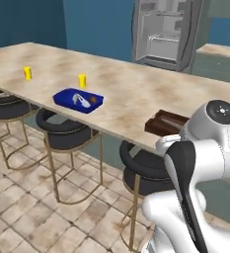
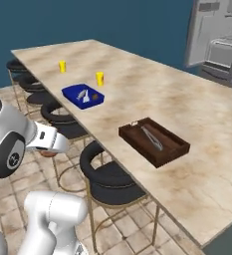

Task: Gather the carrot and onion from the fridge and place them on a tray on the dining counter. Then gather the chicken drumstick and fish from the fridge and place them on the other tray.

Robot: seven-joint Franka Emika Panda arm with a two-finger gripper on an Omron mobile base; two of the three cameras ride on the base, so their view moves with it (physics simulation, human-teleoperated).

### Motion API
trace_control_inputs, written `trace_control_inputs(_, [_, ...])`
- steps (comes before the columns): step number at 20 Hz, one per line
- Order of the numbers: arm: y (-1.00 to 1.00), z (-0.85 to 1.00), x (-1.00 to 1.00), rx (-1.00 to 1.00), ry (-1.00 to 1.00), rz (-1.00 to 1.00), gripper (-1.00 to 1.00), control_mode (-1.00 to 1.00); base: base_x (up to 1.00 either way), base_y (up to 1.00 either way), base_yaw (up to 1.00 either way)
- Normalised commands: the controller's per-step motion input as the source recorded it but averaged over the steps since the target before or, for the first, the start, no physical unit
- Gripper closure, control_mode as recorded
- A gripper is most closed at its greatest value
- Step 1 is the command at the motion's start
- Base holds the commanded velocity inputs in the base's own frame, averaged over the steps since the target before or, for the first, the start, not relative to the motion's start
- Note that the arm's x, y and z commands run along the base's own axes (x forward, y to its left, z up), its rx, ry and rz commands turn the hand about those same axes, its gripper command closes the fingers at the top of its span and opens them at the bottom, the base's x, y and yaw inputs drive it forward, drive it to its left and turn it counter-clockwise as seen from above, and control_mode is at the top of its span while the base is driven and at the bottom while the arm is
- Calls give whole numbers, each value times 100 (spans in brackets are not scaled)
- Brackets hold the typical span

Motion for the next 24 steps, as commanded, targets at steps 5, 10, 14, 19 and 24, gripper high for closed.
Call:
trace_control_inputs(5, [0, 0, 0, 0, 0, 0, 100, 100, 27, 58, -55])
trace_control_inputs(10, [0, 0, 0, 0, 0, 0, 100, 100, 43, 53, -56])
trace_control_inputs(14, [0, 0, 0, 0, 0, 0, 100, 100, 44, 53, -56])
trace_control_inputs(19, [0, 0, 0, 0, 0, 0, 100, 100, 55, 45, -55])
trace_control_inputs(24, [0, 0, 0, 0, 0, 0, 100, 100, 68, 18, -50])
